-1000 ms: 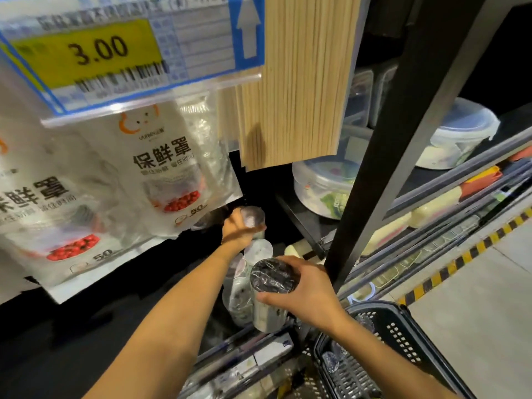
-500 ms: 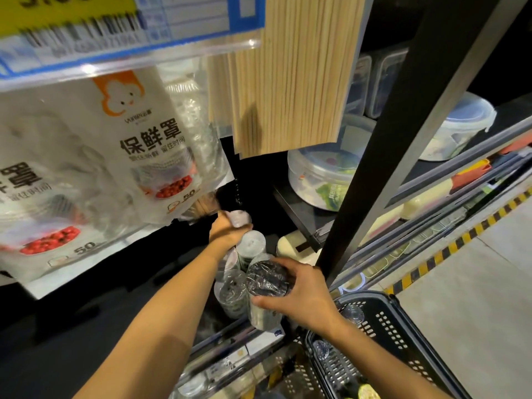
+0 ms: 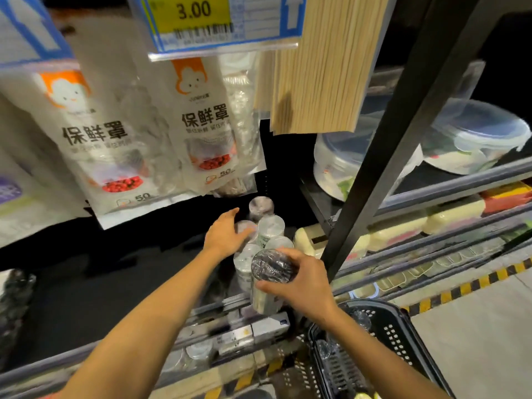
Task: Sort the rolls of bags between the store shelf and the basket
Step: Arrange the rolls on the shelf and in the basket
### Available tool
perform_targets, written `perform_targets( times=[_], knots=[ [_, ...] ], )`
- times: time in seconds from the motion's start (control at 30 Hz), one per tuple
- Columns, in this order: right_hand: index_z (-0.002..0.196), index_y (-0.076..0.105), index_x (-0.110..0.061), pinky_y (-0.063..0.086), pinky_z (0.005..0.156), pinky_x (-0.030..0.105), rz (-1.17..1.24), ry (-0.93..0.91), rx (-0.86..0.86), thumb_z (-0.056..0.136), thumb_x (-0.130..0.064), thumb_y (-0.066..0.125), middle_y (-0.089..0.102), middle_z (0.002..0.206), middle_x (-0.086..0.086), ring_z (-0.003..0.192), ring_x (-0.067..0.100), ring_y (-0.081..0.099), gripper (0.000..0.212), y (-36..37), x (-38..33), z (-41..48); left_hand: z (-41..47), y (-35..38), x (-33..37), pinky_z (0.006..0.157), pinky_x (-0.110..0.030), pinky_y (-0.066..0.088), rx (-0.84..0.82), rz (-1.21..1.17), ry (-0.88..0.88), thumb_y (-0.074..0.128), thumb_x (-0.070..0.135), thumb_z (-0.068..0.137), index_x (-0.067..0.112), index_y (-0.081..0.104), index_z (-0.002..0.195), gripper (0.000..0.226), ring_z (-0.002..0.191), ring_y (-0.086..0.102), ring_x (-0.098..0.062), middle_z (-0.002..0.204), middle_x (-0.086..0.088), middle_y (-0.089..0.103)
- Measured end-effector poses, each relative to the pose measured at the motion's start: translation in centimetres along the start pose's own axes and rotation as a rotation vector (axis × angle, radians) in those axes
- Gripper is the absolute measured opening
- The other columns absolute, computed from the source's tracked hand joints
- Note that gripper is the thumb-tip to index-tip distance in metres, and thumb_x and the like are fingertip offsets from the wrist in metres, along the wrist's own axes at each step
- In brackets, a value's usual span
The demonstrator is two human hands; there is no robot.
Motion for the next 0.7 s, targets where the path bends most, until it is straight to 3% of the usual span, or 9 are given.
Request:
perform_targets(
  times=[0.1, 0.27, 0.4, 0.5, 0.7],
  knots=[
    [0.103, 0.068, -0.026, 0.056, 0.081, 0.032, 0.013, -0.030, -0.048, 0.055, -0.050, 0.082, 0.072, 0.091, -0.011, 0.087, 0.001, 0.066, 0.055, 0.9, -0.3, -1.3, -4.0, -1.6, -1.3, 0.102, -0.039, 0.039, 0.059, 0.039, -0.012, 0.063, 0.045, 0.086, 0.015, 0.034, 0.145, 0.072, 0.131, 0.042, -0.025, 0.146, -0.005, 0.042],
    [0.103, 0.067, -0.026, 0.057, 0.083, 0.039, 0.079, -0.041, -0.164, 0.058, -0.042, 0.084, 0.073, 0.095, -0.007, 0.091, 0.006, 0.068, 0.051, 2.6, -0.7, -4.0, -11.9, -3.0, -3.9, 0.101, -0.039, 0.042, 0.070, 0.117, -0.144, 0.058, 0.047, 0.089, 0.017, 0.033, 0.145, 0.068, 0.128, 0.045, -0.025, 0.146, -0.004, 0.041],
    [0.103, 0.066, -0.025, 0.056, 0.082, 0.031, 0.029, -0.092, -0.203, 0.061, -0.040, 0.085, 0.071, 0.096, -0.009, 0.089, 0.002, 0.066, 0.049, 3.9, -1.8, -5.7, -17.6, -3.6, -5.6, 0.098, -0.038, 0.044, 0.089, 0.186, -0.205, 0.054, 0.047, 0.092, 0.019, 0.031, 0.146, 0.065, 0.124, 0.049, -0.024, 0.147, -0.004, 0.039],
    [0.103, 0.066, -0.024, 0.055, 0.080, 0.025, 0.014, -0.118, -0.241, 0.064, -0.033, 0.085, 0.069, 0.095, -0.011, 0.087, -0.001, 0.065, 0.045, 5.0, -2.6, -6.5, -20.8, -4.0, -7.0, 0.102, -0.037, 0.041, 0.101, 0.210, -0.240, 0.053, 0.047, 0.093, 0.020, 0.029, 0.146, 0.065, 0.131, 0.042, -0.023, 0.149, -0.002, 0.036],
    [0.100, 0.061, -0.027, 0.052, 0.074, 0.016, 0.021, -0.118, -0.200, 0.064, -0.029, 0.086, 0.067, 0.090, -0.015, 0.084, -0.004, 0.063, 0.045, 7.3, -3.7, -5.6, -22.6, -4.8, -10.2, 0.105, -0.035, 0.037, 0.121, 0.239, -0.261, 0.051, 0.047, 0.093, 0.019, 0.031, 0.145, 0.063, 0.132, 0.040, -0.022, 0.148, -0.002, 0.038]
  ],
)
Point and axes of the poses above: each hand's wrist, its own z-axis towards the middle knuckle, its own y-axis out of the palm, x = y × z, the point moved 4 cm from there along z, towards the middle knuckle
